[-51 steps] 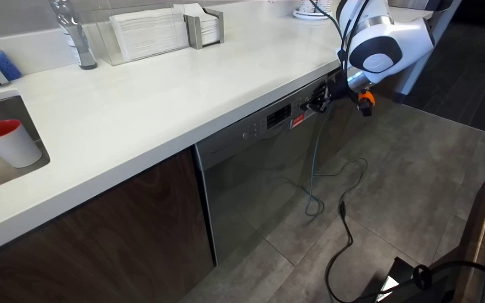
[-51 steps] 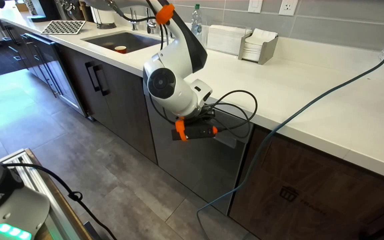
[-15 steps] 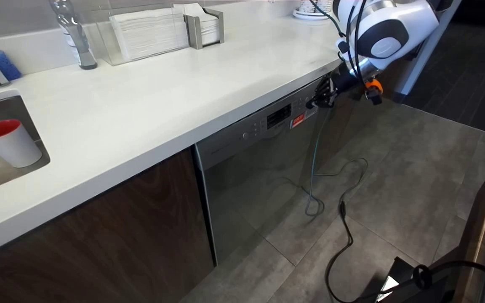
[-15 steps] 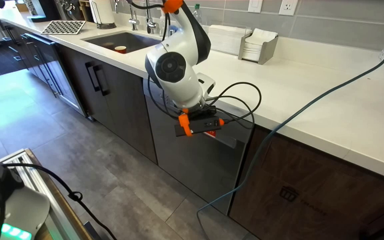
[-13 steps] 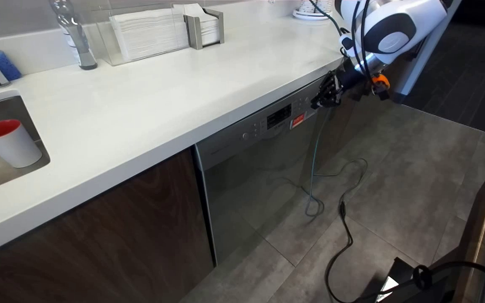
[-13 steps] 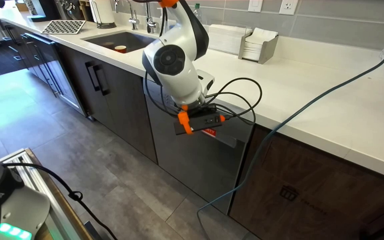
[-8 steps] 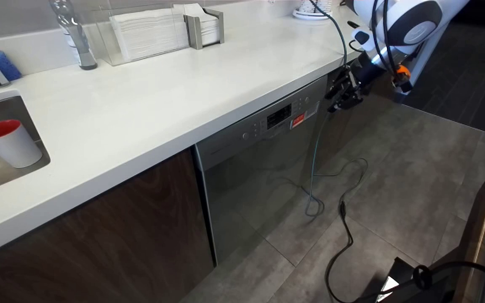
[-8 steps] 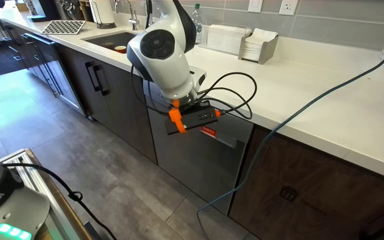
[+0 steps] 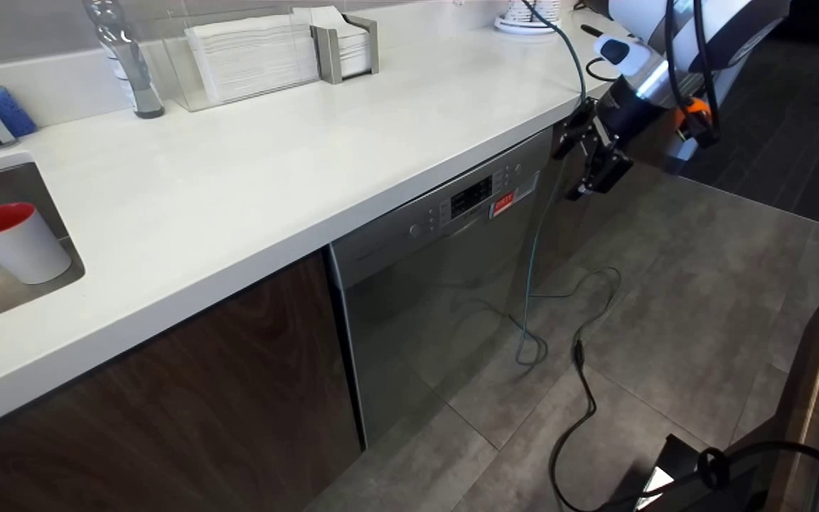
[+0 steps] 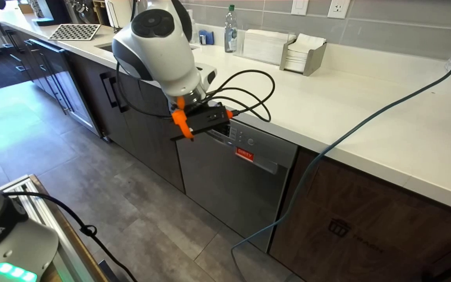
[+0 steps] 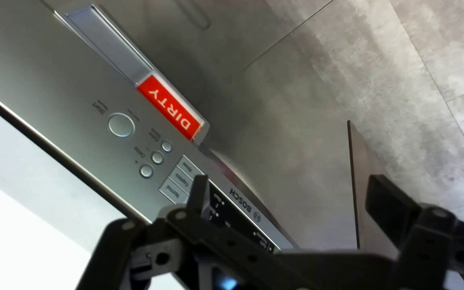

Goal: Press a button on the dishwasher

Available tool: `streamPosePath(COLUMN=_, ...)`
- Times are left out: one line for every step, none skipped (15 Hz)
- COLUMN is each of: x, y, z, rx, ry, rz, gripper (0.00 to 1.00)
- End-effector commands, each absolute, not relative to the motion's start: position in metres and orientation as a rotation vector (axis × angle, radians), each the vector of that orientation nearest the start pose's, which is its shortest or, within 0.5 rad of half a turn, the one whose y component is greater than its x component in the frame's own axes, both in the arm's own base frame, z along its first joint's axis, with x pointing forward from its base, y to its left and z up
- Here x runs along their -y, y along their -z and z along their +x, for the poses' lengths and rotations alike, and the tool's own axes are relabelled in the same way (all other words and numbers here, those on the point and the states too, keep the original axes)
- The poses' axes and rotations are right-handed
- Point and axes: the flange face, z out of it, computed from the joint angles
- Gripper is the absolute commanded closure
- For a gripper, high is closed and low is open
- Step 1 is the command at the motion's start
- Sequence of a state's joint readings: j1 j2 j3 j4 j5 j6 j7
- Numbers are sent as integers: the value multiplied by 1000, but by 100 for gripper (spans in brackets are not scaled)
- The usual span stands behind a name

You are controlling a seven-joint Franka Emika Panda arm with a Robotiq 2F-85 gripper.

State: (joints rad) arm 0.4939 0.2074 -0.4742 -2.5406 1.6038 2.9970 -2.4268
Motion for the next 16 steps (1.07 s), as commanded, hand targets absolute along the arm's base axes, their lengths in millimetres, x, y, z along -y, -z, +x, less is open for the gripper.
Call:
streamPosePath(x=44, y=-220, z=408, rx=1417, ry=614, rz=-2890, gripper=0)
streamPosePath(x=38, y=-222, z=407, rx=1422, ry=612, rz=-2890, gripper=0)
streamPosePath(x=33, y=-221, z=406, rx=1416, ry=596, rz=-2901, gripper=0)
streamPosePath(x=29, y=-220, z=405, rx=1410, ry=586, rz=-2908, gripper=0)
streamPosePath(x=28, y=-219, z=402, rx=1396, ry=569, rz=-2918, gripper=0)
streamPosePath(x=46, y=-229, z=382, rx=1382, ry=582, rz=-2908, gripper=0)
streamPosePath(x=50, y=-230, z=377, rx=1367, ry=579, rz=-2912, gripper=0)
streamPosePath(x=57, y=-231, z=372, rx=1345, ry=573, rz=-2932, gripper=0)
streamPosePath(x=64, y=-237, z=369, rx=1340, ry=594, rz=-2950, gripper=0)
streamPosePath(x=56, y=-221, z=386, rx=1366, ry=537, rz=-2949, gripper=0)
streamPosePath(x=63, y=-225, z=381, rx=1356, ry=547, rz=-2956, gripper=0)
streamPosePath(x=66, y=-229, z=377, rx=1346, ry=561, rz=-2956, gripper=0)
streamPosePath(x=67, y=-231, z=375, rx=1337, ry=574, rz=-2952, gripper=0)
streamPosePath(x=66, y=-233, z=374, rx=1334, ry=582, rz=-2948, gripper=0)
streamPosePath(x=66, y=-233, z=373, rx=1333, ry=584, rz=-2946, gripper=0)
streamPosePath(x=66, y=-233, z=372, rx=1334, ry=583, rz=-2946, gripper=0)
